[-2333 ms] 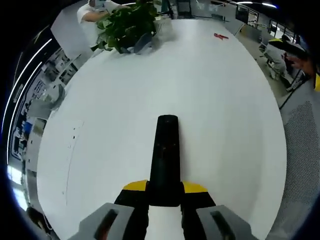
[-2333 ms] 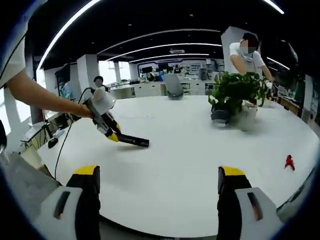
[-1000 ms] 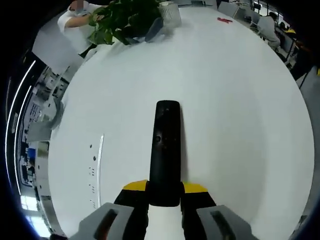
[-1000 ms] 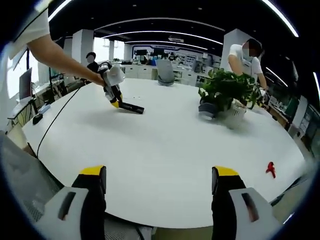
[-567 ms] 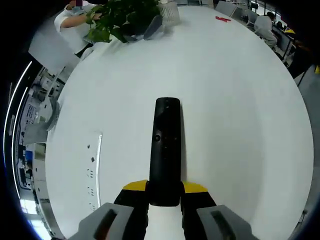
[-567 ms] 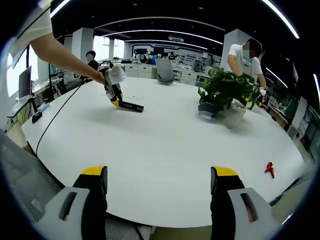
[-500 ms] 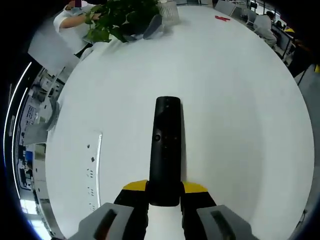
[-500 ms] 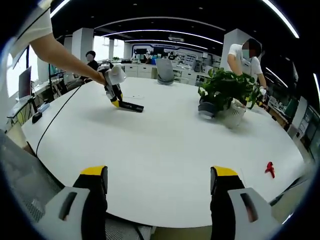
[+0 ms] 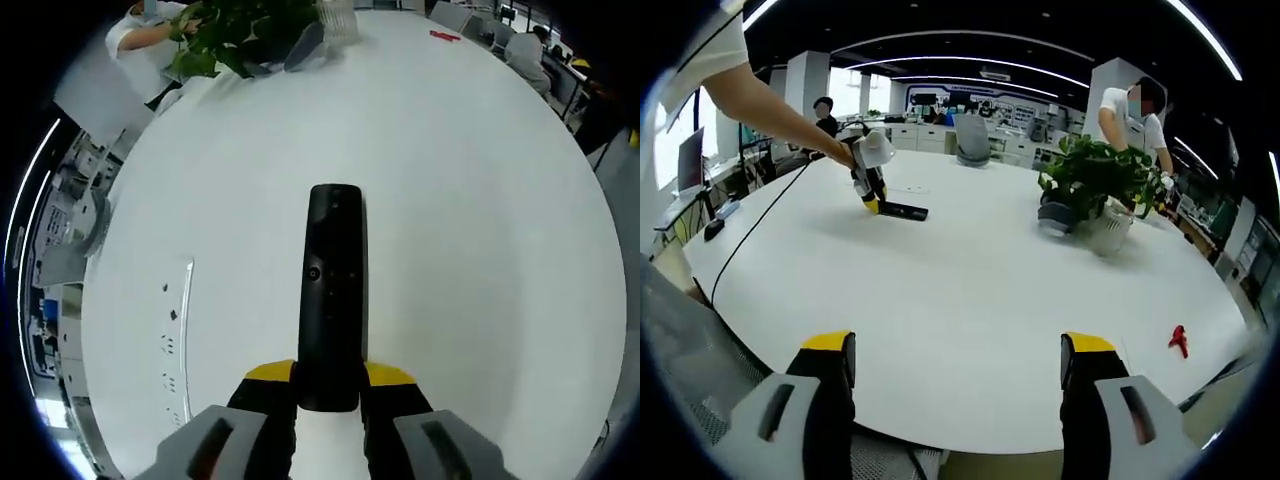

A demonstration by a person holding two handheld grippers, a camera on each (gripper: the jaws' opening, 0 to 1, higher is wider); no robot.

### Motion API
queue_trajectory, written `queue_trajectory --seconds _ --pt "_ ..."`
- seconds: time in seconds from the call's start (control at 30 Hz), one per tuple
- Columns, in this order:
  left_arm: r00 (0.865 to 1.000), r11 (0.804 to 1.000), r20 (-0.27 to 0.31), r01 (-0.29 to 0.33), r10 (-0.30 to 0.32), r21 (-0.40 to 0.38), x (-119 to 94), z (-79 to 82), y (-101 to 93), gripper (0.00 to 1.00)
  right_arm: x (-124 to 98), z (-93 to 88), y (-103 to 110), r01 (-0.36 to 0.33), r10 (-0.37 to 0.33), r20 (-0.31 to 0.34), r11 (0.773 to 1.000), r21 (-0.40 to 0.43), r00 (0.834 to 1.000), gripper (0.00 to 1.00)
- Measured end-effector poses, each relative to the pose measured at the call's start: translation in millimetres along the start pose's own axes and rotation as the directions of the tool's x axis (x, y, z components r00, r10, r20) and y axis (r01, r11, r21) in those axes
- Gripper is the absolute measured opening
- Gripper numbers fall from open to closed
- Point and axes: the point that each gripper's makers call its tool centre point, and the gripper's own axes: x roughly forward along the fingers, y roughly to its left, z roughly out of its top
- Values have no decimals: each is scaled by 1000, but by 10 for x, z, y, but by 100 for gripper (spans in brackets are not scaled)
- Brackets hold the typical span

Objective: Press the specified remote control buttons in sequence, fully releasing each button before pressing the next.

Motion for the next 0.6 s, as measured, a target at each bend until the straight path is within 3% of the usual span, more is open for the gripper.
queue_trajectory --seconds 0.37,0.43,0.47,0.5,0.57,0.6 --pt "999 998 36 14 -16 56 7 12 -21 24 5 21 50 -23 23 9 1000 -19 1000 87" --pt "999 998 35 -26 23 65 -2 27 38 31 6 23 49 -23 23 11 1000 -14 1000 88" --pt "996 995 43 -82 80 56 -21 36 134 37 6 23 48 -23 23 12 1000 -9 1000 88" --pt "996 996 44 -85 83 37 -21 28 140 41 6 24 50 -24 24 12 1000 -8 1000 89" --pt "998 999 43 -36 37 -31 -6 -1 47 37 7 39 66 -30 31 19 999 -19 999 90" --pt "998 998 43 -46 47 -31 -10 1 57 35 6 42 68 -30 31 21 999 -26 999 90"
